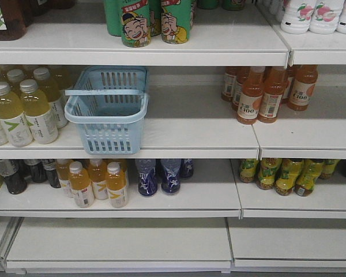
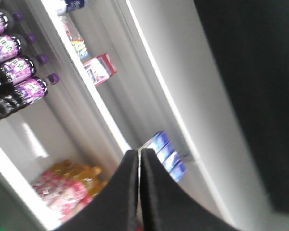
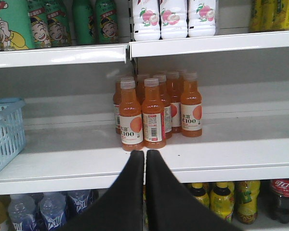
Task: Place coke in basket with both arms
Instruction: 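Reach the left gripper toward the light-blue basket handle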
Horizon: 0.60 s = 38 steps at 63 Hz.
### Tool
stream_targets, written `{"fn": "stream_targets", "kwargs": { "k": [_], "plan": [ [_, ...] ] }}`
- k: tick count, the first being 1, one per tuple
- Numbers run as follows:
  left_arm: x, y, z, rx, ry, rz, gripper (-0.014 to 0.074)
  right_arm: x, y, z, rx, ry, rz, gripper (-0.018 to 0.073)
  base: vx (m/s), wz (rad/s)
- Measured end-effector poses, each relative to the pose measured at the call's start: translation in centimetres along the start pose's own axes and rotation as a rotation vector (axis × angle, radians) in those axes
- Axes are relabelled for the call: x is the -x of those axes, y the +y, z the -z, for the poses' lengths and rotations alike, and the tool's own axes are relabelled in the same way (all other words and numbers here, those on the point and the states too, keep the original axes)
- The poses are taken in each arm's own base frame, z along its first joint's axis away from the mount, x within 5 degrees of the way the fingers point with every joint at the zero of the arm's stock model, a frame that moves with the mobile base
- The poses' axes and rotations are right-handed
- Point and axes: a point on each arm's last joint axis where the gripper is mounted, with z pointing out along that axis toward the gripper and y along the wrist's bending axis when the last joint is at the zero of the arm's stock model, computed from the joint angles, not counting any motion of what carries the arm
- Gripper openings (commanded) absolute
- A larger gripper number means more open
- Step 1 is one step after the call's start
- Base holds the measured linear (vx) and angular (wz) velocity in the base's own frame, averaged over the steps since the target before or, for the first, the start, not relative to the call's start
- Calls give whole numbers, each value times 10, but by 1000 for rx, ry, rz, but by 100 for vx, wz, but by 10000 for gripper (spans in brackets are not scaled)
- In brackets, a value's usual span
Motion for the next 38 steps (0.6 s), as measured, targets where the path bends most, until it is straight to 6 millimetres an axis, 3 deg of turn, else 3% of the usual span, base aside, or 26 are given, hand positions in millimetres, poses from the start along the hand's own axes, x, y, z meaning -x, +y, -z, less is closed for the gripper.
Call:
{"fn": "stream_targets", "kwargs": {
  "k": [5, 11, 27, 32, 38],
  "plan": [
    [-8, 12, -18, 72, 55, -32, 6, 0, 0, 0, 0, 0, 0, -5, 0, 0],
    [-22, 43, -38, 205, 127, -28, 7, 0, 0, 0, 0, 0, 0, -5, 0, 0],
    [-75, 151, -58, 443, 316, 84, 22, 0, 0, 0, 0, 0, 0, -5, 0, 0],
    [-96, 181, -60, 462, 404, 164, 64, 0, 0, 0, 0, 0, 0, -5, 0, 0],
    [-120, 213, -64, 455, 506, 268, 176, 0, 0, 0, 0, 0, 0, -5, 0, 0]
  ]
}}
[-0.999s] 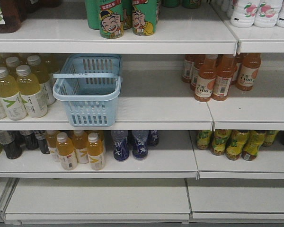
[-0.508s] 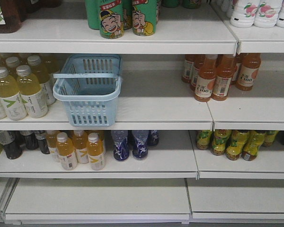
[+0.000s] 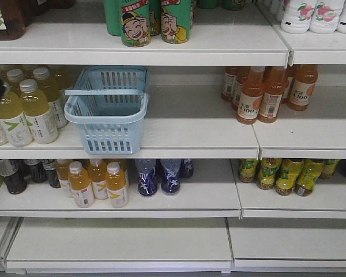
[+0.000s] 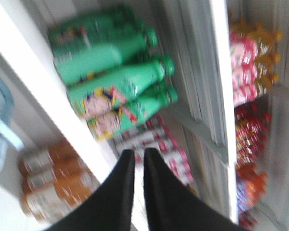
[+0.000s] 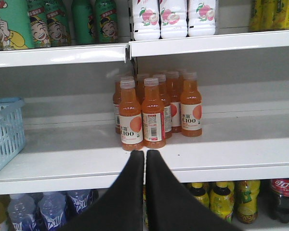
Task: Place coke in basket with both arms
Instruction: 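Reach the left gripper toward the light-blue basket handle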
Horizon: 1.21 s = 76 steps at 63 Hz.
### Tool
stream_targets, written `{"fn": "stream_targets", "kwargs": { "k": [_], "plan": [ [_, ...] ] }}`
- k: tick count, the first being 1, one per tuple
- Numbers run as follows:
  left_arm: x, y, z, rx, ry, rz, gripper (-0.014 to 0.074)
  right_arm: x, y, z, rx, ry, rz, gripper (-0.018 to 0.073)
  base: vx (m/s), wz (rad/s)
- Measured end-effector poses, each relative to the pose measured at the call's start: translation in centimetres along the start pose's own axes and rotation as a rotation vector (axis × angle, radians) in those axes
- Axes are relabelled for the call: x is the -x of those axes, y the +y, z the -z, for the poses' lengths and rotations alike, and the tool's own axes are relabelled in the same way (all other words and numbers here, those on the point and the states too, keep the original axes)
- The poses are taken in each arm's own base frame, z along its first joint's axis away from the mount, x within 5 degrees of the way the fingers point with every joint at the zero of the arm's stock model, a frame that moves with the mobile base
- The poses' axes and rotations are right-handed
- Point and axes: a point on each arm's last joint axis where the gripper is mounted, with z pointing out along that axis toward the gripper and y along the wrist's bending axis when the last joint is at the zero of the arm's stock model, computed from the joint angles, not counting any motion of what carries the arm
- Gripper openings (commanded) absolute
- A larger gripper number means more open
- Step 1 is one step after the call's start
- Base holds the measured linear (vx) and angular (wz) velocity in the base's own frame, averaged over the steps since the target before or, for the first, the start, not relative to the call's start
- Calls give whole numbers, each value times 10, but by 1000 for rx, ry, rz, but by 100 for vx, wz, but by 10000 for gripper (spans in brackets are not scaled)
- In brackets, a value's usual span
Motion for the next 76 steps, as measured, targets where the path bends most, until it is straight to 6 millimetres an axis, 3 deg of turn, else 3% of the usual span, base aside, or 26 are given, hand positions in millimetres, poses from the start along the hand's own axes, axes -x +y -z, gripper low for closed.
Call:
{"fn": "stream_targets", "kwargs": {
  "k": [12, 20, 36, 51, 76],
  "plan": [
    [-6, 55, -35, 55, 95, 159, 521, 0, 0, 0, 0, 0, 0, -5, 0, 0],
    [-4, 88, -60, 116, 103, 257, 647, 0, 0, 0, 0, 0, 0, -5, 0, 0],
    [7, 128, -114, 100, 116, 340, 614, 0, 0, 0, 0, 0, 0, -5, 0, 0],
    [11, 166, -145, 129, 115, 411, 588, 0, 0, 0, 0, 0, 0, -5, 0, 0],
    [20, 185, -179, 118, 103, 421, 588, 0, 0, 0, 0, 0, 0, -5, 0, 0]
  ]
}}
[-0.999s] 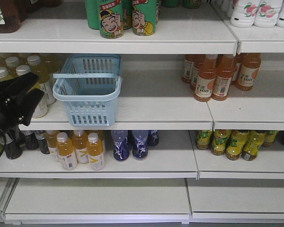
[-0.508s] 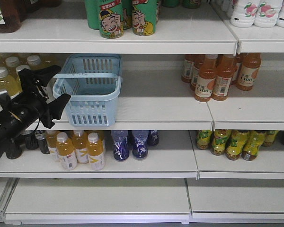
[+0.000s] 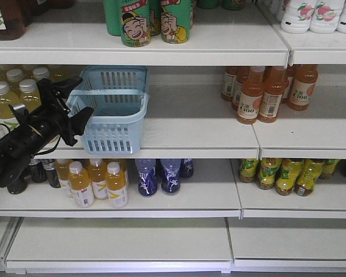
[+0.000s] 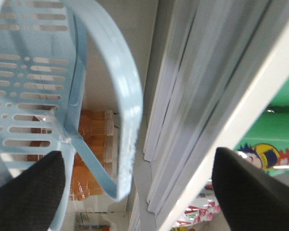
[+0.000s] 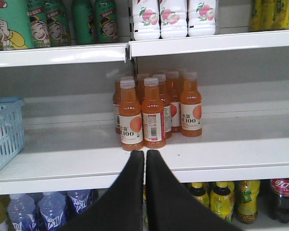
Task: Place coke in basket with both arms
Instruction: 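Reach the left gripper toward the light-blue basket handle, then grasp the basket handle with the left gripper and lift it off the shelf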
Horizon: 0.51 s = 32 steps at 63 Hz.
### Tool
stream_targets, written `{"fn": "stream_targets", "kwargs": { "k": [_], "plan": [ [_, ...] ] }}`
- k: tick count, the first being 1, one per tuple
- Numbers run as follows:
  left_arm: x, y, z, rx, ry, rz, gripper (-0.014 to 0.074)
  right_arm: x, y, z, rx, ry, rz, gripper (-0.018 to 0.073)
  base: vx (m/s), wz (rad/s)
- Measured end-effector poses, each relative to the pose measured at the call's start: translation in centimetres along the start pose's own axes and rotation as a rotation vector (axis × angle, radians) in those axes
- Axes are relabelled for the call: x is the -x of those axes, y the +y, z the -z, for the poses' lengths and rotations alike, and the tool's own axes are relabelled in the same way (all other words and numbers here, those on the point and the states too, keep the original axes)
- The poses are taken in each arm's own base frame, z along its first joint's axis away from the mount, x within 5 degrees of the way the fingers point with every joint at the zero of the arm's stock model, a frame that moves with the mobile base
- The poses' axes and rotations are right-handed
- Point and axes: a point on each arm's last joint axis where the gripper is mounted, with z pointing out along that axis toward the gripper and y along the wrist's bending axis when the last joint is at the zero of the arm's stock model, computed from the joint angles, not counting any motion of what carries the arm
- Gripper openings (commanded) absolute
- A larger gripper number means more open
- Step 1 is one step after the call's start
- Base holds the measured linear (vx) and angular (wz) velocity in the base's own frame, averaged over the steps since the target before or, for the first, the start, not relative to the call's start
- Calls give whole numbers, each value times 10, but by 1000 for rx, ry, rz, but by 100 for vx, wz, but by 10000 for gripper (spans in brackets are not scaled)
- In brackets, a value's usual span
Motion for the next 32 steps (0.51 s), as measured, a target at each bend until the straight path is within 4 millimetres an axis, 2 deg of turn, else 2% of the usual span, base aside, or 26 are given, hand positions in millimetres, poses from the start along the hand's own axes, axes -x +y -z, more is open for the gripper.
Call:
{"fn": "stream_targets", "kwargs": {
  "k": [22, 28, 32],
  "plan": [
    [10, -1, -16, -26, -26, 1, 582, 0, 0, 0, 0, 0, 0, -5, 0, 0],
    [12, -1, -19, -35, -26, 8, 541, 0, 0, 0, 0, 0, 0, -5, 0, 0],
    [12, 0, -19, -33, -28, 13, 479, 0, 0, 0, 0, 0, 0, -5, 0, 0]
  ]
}}
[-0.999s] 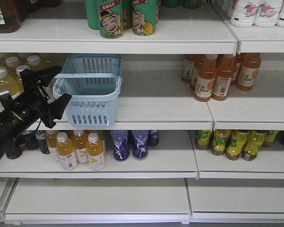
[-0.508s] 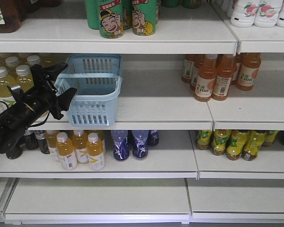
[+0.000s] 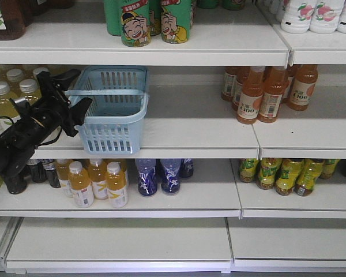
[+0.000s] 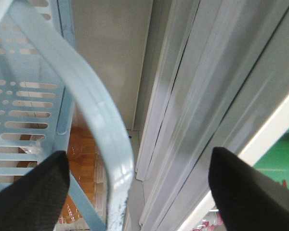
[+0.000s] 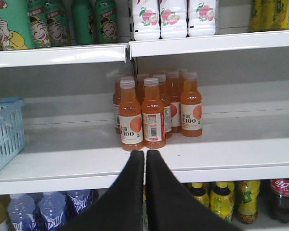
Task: Place coke in basket with both arms
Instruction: 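Grasp the basket handle with the left gripper and lift it off the shelf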
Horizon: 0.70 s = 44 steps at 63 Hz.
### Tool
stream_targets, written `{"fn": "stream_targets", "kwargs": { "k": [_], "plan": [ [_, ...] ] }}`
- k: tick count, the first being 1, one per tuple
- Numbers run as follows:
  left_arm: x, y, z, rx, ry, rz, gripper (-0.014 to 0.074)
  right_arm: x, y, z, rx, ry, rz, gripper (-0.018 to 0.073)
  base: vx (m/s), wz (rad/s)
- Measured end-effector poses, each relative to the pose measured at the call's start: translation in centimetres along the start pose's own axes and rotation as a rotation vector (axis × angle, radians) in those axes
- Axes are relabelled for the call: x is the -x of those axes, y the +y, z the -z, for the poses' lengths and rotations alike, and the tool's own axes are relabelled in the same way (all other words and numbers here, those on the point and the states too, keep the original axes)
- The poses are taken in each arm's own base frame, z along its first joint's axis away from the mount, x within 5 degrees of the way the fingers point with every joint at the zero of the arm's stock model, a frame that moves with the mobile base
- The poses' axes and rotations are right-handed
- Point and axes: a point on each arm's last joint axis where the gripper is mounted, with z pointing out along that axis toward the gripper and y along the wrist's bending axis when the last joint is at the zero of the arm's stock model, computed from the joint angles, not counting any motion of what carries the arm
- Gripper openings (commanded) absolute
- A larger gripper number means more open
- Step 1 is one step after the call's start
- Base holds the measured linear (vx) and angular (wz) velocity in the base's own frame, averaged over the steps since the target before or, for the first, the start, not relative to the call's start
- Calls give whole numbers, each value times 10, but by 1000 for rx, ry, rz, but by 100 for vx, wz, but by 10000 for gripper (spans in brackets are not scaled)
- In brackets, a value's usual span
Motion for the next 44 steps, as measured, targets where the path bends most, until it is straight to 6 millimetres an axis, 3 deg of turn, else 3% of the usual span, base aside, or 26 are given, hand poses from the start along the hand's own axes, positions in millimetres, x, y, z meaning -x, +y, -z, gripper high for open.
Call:
{"fn": "stream_targets", "kwargs": {
  "k": [20, 44],
  "plan": [
    [4, 13, 0, 65, -27, 13, -4, 0, 0, 0, 0, 0, 0, -5, 0, 0],
    [-5, 10, 0, 32, 67, -25, -7, 0, 0, 0, 0, 0, 0, -5, 0, 0]
  ]
}}
